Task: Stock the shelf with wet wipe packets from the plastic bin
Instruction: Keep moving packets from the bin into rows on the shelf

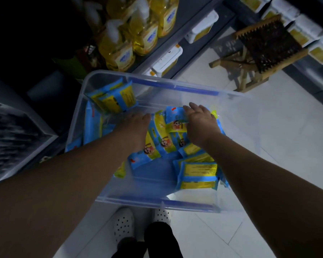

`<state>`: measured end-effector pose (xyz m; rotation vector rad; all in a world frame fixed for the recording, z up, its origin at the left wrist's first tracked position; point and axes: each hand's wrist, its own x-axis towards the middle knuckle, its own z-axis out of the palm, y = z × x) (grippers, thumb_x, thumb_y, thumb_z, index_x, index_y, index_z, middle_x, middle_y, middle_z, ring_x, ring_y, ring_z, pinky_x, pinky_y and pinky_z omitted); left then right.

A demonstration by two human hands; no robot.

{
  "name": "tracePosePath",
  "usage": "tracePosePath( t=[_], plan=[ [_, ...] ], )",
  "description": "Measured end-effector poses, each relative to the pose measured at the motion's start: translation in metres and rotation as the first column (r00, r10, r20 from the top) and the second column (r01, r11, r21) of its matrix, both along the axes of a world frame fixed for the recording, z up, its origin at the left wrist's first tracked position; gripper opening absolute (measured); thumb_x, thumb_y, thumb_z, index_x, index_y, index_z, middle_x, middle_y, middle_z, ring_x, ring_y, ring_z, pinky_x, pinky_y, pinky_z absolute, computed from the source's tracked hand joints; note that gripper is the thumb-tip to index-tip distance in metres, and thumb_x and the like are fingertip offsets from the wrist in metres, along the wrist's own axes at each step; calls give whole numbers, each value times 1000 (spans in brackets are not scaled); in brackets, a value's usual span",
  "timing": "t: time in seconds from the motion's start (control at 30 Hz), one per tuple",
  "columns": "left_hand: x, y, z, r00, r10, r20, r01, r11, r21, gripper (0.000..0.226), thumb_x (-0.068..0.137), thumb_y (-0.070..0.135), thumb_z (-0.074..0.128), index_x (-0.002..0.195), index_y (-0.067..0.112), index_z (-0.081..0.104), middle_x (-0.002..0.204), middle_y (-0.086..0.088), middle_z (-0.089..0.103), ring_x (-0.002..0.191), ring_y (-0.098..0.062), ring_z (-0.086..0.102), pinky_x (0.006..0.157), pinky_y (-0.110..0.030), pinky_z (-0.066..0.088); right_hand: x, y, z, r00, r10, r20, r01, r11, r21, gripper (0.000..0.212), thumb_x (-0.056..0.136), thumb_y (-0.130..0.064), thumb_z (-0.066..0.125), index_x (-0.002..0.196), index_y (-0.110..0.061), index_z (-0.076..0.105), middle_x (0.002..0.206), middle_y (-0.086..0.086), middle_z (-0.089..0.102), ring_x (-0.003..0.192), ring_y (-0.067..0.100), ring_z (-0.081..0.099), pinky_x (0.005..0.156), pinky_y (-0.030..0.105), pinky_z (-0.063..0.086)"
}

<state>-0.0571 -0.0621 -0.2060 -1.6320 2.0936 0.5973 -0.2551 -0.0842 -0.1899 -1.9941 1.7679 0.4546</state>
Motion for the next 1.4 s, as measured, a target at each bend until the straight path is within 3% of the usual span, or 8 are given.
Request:
tracePosePath(
  t=[0.23, 0.4, 0.57, 0.67, 0.77, 0.97, 1.2, 1.4],
  plan=[
    [0, 2, -9, 996, 60, 67, -61, 998, 15, 104, 78, 23, 76, 152, 7, 4, 155, -13, 23, 139, -32, 31, 110, -42, 35, 3, -10, -16, 998, -18, -68, 15, 999, -34, 72, 89, -30, 59, 150, -21, 21, 150, 4, 29, 138, 29, 23, 111, 50, 22],
    [-2, 0, 4, 993, 50, 105, -42, 996, -75, 59, 82, 20, 70, 130, 9, 38, 135, -13, 43, 125, -31, 43, 100, -38, 38, 1, -7, -6, 985, -121, -119, 118, 992, -31, 73, 77, -55, 68, 133, -17, 42, 129, 9, 33, 123, 31, 31, 95, 53, 39],
    [-1, 7, -4, 992, -82, 98, 80, 996, 27, 117, 63, 39, 86, 149, 15, 10, 143, -13, 34, 131, -32, 36, 104, -40, 35, -3, 4, 4, 968, -240, -74, 234, 968, -88, 78, 74, -67, 64, 125, -14, 39, 125, 10, 45, 118, 33, 42, 93, 49, 38],
    [-3, 9, -5, 983, -131, 130, 136, 990, -29, 123, 57, 41, 88, 149, 17, 10, 136, -13, 40, 124, -31, 44, 98, -40, 40, -6, 13, 5, 965, -261, -25, 257, 962, -88, 67, 77, -58, 65, 118, -12, 39, 116, 11, 57, 111, 34, 52, 89, 44, 40],
    [-3, 6, 0, 989, -128, 74, 131, 990, -45, 111, 53, 41, 89, 142, 16, 26, 130, -14, 44, 120, -34, 47, 95, -41, 42, -8, 18, 3, 971, -238, 23, 240, 963, -121, 54, 81, -41, 68, 121, -15, 42, 117, 9, 59, 111, 33, 54, 86, 41, 39],
    [-11, 5, 32, 974, -133, -181, 115, 987, -109, 40, 75, 33, 75, 109, 16, 61, 117, -14, 45, 115, -35, 46, 87, -37, 40, -10, 27, 20, 939, -263, 222, 300, 941, -155, 34, 87, -23, 63, 117, -13, 50, 116, 12, 60, 108, 35, 55, 79, 35, 41],
    [-9, 7, 87, 830, 269, -488, -255, 962, 95, 67, 81, 42, 72, 136, 11, 49, 143, -11, 44, 129, -32, 43, 99, -38, 40, -17, 40, 80, 804, -361, 473, 479, 864, -154, 19, 87, -21, 63, 97, -12, 50, 97, 14, 59, 90, 35, 57, 66, 30, 32],
    [7, 26, 151, 654, 483, -582, -467, 863, 193, 31, 77, 41, 76, 86, 14, 63, 85, -5, 59, 89, -28, 62, 70, -34, 44, -10, 55, 157, 716, -363, 597, 553, 816, -167, 21, 88, -24, 65, 99, -13, 52, 92, 8, 64, 84, 31, 61, 71, 43, 52]
  ],
)
